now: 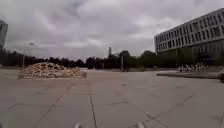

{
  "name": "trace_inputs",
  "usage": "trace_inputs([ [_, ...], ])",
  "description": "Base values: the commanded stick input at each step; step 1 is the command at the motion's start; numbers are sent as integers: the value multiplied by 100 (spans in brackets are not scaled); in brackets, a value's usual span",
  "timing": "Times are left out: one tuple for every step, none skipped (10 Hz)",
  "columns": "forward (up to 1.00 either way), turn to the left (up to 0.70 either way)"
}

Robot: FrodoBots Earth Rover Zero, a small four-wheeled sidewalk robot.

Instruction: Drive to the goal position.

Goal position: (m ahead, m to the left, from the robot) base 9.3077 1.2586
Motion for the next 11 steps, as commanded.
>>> trace_inputs([
  [45, 0],
  [45, 0],
  [45, 0],
  [45, 0],
  [45, 0],
  [45, 0],
  [45, 0],
  [45, 0],
  [45, 0],
  [45, 0],
  [45, 0],
])
